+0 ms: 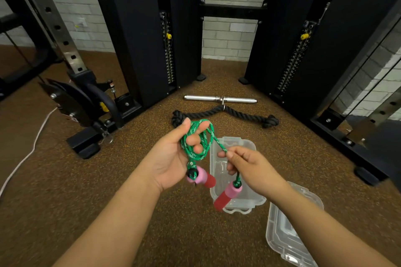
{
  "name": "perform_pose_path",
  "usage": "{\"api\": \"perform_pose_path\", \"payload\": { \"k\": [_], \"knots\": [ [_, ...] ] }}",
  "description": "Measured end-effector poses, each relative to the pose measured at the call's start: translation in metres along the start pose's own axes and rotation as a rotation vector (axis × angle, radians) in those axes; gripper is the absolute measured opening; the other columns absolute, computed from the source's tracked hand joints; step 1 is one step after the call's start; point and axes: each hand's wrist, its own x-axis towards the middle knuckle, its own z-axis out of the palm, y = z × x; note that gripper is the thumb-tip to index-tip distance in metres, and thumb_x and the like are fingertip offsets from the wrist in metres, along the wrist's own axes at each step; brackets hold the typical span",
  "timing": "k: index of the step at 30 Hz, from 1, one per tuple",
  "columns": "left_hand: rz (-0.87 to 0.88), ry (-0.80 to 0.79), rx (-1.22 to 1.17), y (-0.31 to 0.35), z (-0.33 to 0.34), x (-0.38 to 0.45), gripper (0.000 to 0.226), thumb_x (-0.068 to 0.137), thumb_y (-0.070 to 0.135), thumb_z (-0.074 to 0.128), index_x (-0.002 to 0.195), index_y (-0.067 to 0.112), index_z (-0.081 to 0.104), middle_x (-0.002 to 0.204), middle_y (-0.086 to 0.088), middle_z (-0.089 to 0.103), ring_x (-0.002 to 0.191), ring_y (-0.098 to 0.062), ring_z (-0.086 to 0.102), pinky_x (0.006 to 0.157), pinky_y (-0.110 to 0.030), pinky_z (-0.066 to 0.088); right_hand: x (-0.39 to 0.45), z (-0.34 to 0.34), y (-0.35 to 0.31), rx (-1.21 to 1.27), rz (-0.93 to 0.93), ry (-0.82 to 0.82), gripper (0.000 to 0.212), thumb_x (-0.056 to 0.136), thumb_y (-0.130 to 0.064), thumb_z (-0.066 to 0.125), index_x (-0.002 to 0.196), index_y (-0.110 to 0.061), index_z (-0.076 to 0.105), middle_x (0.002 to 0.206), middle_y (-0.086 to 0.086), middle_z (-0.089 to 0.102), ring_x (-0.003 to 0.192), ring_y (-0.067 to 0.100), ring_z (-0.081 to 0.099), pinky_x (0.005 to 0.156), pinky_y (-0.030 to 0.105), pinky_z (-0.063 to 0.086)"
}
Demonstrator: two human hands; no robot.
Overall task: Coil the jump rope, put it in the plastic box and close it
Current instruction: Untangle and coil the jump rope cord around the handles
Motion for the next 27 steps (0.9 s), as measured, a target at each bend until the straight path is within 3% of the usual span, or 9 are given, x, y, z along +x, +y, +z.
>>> {"api": "perform_pose_path", "payload": {
  "k": [4,7,9,11,14,16,18,21,27],
  "knots": [
    [0.118,0.045,-0.073,0.004,-0.001,0.002,0.046,0.094,0.031,0.043,0.126,0.001,0.056,0.077,0.001,0.068,0.065,-0.01,0.06,0.063,-0.023,0.05,-0.007,0.007,0.003,-0.148,0.036,-0.097,0.028,0.098,-0.027,0.044,0.082,-0.024,0.067,0.065,0.0,0.055,0.066,0.02,0.048,0.059,0.029,0.038],
    [0.207,0.134,0.012,0.005,-0.001,0.004,0.039,0.098,0.03,0.037,0.12,0.01,0.062,0.102,-0.001,0.073,0.089,-0.013,0.062,0.08,-0.031,0.044,-0.017,0.02,0.003,-0.286,0.004,-0.233,0.026,0.097,-0.034,0.044,0.08,-0.031,0.064,0.064,-0.009,0.055,0.06,0.01,0.049,0.062,0.029,0.039],
    [0.192,0.201,0.209,0.003,-0.004,0.004,0.047,0.099,0.037,0.031,0.094,0.027,0.077,0.116,-0.001,0.071,0.105,-0.019,0.054,0.073,-0.035,0.038,-0.024,0.029,-0.004,-0.408,-0.105,-0.296,0.021,0.097,-0.035,0.044,0.086,-0.031,0.062,0.06,-0.015,0.057,0.054,0.0,0.048,0.059,0.026,0.039],
    [0.175,0.265,0.559,-0.002,-0.008,0.004,0.052,0.098,0.048,0.025,0.086,0.042,0.076,0.12,0.0,0.067,0.11,-0.021,0.051,0.064,-0.032,0.034,-0.028,0.032,-0.013,-0.512,-0.242,-0.293,0.022,0.097,-0.033,0.045,0.093,-0.02,0.063,0.067,-0.013,0.06,0.064,0.002,0.053,0.063,0.027,0.042],
    [0.155,0.315,1.028,-0.009,-0.012,0.003,0.059,0.092,0.064,0.018,0.091,0.04,0.072,0.112,0.002,0.062,0.113,-0.019,0.052,0.087,-0.042,0.046,-0.029,0.025,-0.026,-0.427,-0.37,-0.185,0.023,0.094,-0.033,0.05,0.094,-0.014,0.064,0.081,0.004,0.065,0.074,0.013,0.058,0.071,0.032,0.046],
    [0.093,0.331,1.126,-0.013,-0.008,-0.001,0.061,0.088,0.07,0.017,0.096,0.039,0.069,0.111,0.002,0.049,0.115,-0.022,0.046,0.09,-0.045,0.05,-0.027,0.017,-0.03,-0.355,-0.382,-0.095,0.018,0.094,-0.029,0.054,0.092,-0.016,0.067,0.075,-0.007,0.064,0.068,0.009,0.057,0.064,0.027,0.046],
    [0.074,0.261,1.176,-0.014,-0.005,-0.004,0.072,0.083,0.075,0.013,0.104,0.032,0.067,0.101,-0.001,0.054,0.105,-0.022,0.051,0.077,-0.037,0.053,-0.024,0.009,-0.03,-0.343,-0.372,-0.042,0.014,0.092,-0.026,0.057,0.091,-0.018,0.069,0.065,-0.019,0.058,0.061,0.001,0.052,0.057,0.014,0.038],
    [0.117,0.14,1.252,-0.014,-0.005,-0.004,0.079,0.084,0.076,0.013,0.07,0.019,0.065,0.051,0.009,0.057,0.066,-0.014,0.055,0.067,-0.032,0.045,-0.02,-0.001,-0.029,-0.301,-0.359,0.03,0.005,0.088,-0.024,0.063,0.086,-0.024,0.068,0.07,-0.026,0.06,0.067,-0.004,0.056,0.063,0.008,0.04],
    [-0.057,0.067,1.032,-0.015,0.004,-0.002,0.078,0.076,0.085,0.015,0.062,0.018,0.054,0.041,0.008,0.041,0.037,-0.012,0.04,0.056,-0.03,0.041,-0.015,-0.004,-0.026,-0.039,-0.282,0.018,0.01,0.087,-0.013,0.062,0.089,-0.022,0.067,0.074,-0.014,0.063,0.068,-0.005,0.058,0.066,0.011,0.046]
  ]
}}
